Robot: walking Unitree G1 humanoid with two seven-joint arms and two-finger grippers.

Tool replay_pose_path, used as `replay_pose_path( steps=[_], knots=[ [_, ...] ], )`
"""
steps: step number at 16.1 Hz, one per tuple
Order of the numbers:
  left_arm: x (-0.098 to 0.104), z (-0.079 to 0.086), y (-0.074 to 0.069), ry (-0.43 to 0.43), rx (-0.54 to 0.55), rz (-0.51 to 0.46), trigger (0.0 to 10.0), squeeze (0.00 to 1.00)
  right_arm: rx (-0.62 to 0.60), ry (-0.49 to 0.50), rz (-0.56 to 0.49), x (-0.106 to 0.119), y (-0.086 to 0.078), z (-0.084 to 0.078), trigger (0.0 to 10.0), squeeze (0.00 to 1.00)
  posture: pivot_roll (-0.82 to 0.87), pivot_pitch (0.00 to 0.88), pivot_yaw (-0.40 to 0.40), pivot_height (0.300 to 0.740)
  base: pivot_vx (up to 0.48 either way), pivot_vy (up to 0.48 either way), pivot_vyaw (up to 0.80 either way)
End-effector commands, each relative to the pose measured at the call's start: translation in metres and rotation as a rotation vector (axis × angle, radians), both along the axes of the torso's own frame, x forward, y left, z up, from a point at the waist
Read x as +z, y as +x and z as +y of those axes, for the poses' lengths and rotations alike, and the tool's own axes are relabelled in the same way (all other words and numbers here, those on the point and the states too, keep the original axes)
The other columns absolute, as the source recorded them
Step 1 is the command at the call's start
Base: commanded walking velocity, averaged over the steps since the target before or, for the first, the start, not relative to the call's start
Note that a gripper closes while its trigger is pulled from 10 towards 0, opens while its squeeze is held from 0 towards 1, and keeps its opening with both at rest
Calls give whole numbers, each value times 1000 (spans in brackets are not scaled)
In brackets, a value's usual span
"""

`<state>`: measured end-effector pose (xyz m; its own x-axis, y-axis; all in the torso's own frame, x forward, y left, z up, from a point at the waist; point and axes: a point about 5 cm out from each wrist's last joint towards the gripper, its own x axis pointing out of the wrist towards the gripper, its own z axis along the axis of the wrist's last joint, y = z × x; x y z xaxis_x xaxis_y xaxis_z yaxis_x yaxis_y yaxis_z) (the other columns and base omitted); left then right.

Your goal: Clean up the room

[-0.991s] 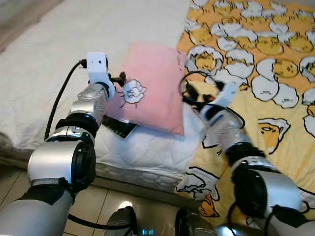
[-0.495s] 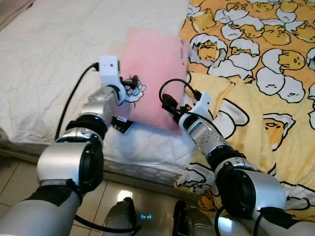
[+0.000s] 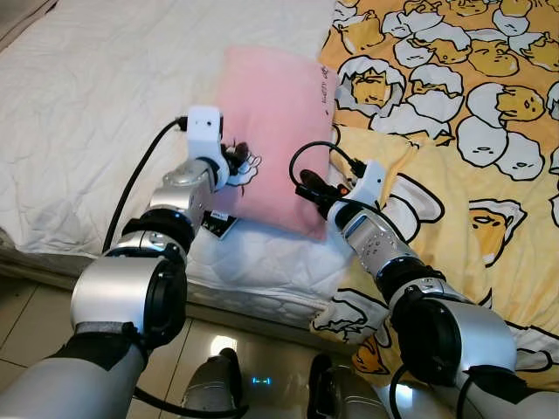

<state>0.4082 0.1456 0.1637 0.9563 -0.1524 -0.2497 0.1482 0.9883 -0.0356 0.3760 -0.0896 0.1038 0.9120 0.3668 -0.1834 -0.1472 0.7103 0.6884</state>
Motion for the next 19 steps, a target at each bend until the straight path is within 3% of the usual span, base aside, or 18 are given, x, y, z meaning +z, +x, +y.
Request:
replay_pose_path(
  steps=[1,4,11,13,15,17,18,19],
  knots=[
    [-26,6,-10,10,16,101,0,0,12,-24,26,-10,-5,0,0,0,77,257,-34,740,0,0,0],
    [-30,5,-11,-75,23,100,0,0,37,-27,30,-13,-8,7,0,0,83,252,-43,740,0,0,0],
    [-36,-2,-14,-31,-20,97,0,0,63,1,62,-20,-13,10,0,0,89,246,-44,740,0,0,0],
    [-30,-9,-12,-42,-53,59,0,0,53,15,89,-25,-16,9,0,0,91,240,-37,740,0,0,0],
    [-20,-10,-10,-24,-66,-38,0,0,17,-21,94,-28,-16,3,0,0,100,220,-20,740,0,0,0],
    [-12,-12,-10,-11,-102,-142,0,0,50,-130,60,-24,-14,3,0,0,97,169,-19,740,0,0,0],
    [-9,-13,-10,-9,-118,-178,0,0,57,-132,51,-22,-13,3,0,0,97,169,-19,740,0,0,0],
    [-3,-12,-11,-22,-145,-227,0,0,62,-113,-6,-13,-8,0,0,0,105,98,-19,740,0,0,0]
  ],
)
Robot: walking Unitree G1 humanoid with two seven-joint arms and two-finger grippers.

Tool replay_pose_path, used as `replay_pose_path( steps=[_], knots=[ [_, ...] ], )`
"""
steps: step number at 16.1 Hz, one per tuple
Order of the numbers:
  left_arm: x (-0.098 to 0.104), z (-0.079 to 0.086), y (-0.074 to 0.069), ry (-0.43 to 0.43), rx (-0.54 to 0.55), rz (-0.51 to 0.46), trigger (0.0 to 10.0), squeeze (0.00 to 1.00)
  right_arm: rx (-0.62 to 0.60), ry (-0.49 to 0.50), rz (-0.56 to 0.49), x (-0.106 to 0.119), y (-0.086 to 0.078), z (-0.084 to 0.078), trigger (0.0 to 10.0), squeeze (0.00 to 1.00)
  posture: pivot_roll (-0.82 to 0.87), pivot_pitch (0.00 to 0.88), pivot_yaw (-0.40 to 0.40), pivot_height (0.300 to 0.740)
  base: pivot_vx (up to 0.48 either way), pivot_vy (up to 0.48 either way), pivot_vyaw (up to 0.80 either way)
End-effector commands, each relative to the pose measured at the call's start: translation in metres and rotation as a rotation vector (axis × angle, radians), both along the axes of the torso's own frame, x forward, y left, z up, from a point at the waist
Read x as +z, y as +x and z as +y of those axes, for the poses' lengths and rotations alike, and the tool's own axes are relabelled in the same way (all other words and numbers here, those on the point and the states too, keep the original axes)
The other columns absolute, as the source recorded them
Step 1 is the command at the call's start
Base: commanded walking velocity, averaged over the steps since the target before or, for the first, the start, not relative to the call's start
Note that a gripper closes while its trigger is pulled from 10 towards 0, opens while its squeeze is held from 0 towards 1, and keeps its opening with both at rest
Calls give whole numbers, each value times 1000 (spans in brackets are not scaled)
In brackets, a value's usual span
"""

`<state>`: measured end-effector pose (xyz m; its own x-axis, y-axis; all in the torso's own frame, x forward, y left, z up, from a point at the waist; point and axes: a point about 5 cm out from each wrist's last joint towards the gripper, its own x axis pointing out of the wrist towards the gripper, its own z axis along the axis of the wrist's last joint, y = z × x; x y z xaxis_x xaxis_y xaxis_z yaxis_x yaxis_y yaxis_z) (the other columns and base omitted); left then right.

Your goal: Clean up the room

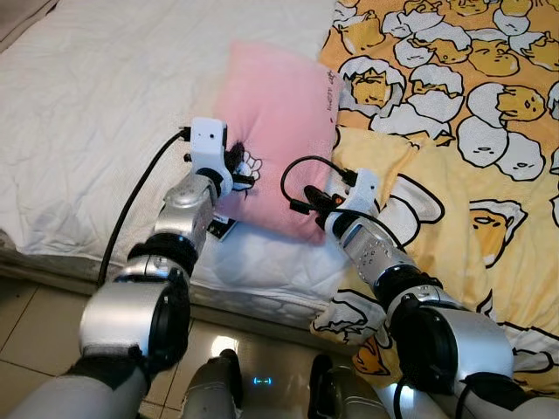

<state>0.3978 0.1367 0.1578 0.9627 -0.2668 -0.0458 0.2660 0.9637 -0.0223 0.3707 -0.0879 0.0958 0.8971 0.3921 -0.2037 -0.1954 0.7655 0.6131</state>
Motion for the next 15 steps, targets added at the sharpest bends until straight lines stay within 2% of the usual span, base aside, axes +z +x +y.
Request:
replay_pose_path(
  steps=[1,2,3,5,8,11,12,13,14,15],
  knots=[
    [4,-3,-1,8,-37,-36,0,0,12,-1,-11,-1,-1,-4,0,0,106,86,-18,740,0,0,0],
    [16,3,-1,10,-46,-103,0,0,-7,-13,-94,14,6,-12,0,0,107,14,-14,740,0,0,0],
    [20,5,0,13,-44,-123,0,0,-31,-32,-114,20,9,-18,0,0,103,0,-16,740,0,0,0],
    [39,10,3,13,-36,-198,0,0,-162,60,-198,47,21,-39,0,0,98,0,-5,740,0,0,0],
    [80,6,8,56,-66,-331,0,0,-119,-18,-382,79,25,-37,0,0,81,0,8,740,0,0,0],
    [88,3,9,60,-84,-352,0,0,-115,-40,-408,80,22,-37,0,0,74,0,15,740,0,0,0],
    [86,1,9,53,-87,-352,902,0,-135,-28,-412,74,16,-38,0,0,61,0,27,740,0,0,0],
    [83,0,8,45,-90,-351,0,0,-142,-27,-408,69,12,-37,0,0,59,0,29,740,0,0,0],
    [82,-3,8,51,-98,-356,39,0,-131,-47,-411,66,9,-34,0,0,52,0,37,740,0,0,0],
    [82,-6,8,57,-105,-357,10000,0,-132,-70,-416,66,7,-32,0,0,48,0,41,740,0,0,0]
  ],
)
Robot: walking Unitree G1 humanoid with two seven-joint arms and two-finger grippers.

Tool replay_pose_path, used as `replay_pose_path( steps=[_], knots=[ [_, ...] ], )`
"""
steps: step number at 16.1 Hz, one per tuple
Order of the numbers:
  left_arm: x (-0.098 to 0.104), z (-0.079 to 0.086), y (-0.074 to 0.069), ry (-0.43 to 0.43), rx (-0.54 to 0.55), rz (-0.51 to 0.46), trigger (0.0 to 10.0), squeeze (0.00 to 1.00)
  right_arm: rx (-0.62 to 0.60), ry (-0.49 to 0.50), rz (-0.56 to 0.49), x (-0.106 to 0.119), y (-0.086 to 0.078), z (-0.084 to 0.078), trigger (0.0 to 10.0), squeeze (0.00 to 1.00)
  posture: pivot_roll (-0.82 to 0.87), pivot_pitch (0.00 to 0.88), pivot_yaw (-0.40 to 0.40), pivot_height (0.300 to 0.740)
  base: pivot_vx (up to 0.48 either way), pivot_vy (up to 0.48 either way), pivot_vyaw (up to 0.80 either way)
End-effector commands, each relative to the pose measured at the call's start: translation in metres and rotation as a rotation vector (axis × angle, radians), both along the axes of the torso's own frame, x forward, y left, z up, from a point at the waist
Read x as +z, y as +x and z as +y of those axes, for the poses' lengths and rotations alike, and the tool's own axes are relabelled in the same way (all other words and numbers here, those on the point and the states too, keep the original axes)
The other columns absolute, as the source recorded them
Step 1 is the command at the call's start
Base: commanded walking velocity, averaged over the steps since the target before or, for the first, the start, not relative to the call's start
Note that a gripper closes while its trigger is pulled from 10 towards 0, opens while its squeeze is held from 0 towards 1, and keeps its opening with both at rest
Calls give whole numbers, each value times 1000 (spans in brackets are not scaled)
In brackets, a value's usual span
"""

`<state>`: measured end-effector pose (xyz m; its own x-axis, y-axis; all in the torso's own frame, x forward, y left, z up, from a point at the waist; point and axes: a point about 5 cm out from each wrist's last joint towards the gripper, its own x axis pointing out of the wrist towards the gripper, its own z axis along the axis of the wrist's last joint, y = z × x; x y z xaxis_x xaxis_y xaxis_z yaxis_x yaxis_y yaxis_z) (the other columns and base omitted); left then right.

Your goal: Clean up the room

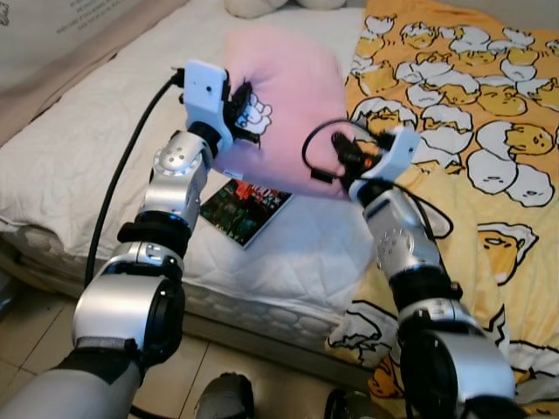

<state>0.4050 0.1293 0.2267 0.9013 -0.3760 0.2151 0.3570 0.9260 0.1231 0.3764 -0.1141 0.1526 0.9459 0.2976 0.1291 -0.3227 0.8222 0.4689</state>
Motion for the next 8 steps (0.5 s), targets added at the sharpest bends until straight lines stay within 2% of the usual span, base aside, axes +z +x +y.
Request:
replay_pose_path(
  steps=[1,3,5,8],
  knots=[
    [13,1,0,-18,6,-58,10000,0,-37,-24,-53,12,0,-4,0,0,46,0,43,740,0,0,0],
    [9,3,1,-53,33,-36,10000,0,-85,-147,-116,19,-3,-3,0,0,37,0,46,740,0,441,0],
    [4,2,1,-76,59,-26,10000,0,-98,-168,-119,18,-6,-4,0,0,34,0,45,740,0,480,0],
    [-9,-8,-2,-69,49,0,10000,0,-84,-192,-104,12,-8,-3,0,0,32,0,37,740,0,480,521]
  ],
)
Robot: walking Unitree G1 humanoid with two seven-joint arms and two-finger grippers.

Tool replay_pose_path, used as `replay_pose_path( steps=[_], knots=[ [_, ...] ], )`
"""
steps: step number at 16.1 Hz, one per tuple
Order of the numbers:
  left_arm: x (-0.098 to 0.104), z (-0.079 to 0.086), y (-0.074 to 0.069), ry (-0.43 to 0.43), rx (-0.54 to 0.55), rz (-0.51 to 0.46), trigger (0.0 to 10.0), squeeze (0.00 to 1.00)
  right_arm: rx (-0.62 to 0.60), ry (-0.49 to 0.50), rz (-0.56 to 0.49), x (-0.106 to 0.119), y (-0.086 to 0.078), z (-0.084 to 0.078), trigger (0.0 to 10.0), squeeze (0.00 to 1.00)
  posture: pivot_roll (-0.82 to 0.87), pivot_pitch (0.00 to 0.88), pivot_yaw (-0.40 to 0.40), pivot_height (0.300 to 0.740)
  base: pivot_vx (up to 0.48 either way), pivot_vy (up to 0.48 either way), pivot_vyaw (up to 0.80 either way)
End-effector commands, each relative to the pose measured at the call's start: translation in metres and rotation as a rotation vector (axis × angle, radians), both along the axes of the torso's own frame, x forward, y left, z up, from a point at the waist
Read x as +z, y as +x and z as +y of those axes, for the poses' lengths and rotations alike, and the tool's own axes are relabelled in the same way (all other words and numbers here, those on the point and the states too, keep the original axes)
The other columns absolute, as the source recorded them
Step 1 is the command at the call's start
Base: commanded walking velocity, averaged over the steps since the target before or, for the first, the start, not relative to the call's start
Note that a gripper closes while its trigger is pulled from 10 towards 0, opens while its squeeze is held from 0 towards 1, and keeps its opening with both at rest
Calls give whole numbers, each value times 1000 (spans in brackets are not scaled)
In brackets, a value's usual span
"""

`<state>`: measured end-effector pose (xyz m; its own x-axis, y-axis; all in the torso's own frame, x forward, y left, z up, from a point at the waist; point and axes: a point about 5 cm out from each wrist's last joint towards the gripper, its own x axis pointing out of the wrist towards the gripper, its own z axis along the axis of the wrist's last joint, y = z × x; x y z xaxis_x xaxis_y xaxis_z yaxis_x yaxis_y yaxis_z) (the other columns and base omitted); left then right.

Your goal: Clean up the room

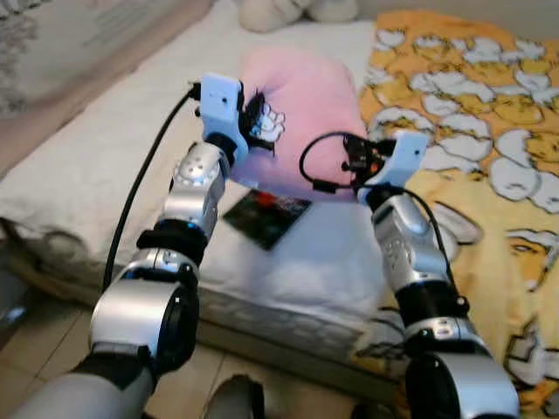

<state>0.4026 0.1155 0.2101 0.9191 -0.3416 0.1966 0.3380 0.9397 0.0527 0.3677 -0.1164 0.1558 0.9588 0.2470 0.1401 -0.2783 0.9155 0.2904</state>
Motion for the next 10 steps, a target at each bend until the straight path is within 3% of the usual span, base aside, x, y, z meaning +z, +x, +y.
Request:
replay_pose_path(
  steps=[1,5,10],
  knots=[
    [5,4,0,-6,23,-33,10000,0,-2,-19,-35,7,0,0,0,0,31,0,34,740,0,480,444],
    [3,14,2,-7,41,-9,10000,0,7,-48,-39,8,-2,3,0,0,27,0,29,740,0,480,431],
    [4,14,3,11,45,-12,10000,0,15,-61,-40,8,-2,3,0,0,28,0,27,740,0,480,409]
  ],
)
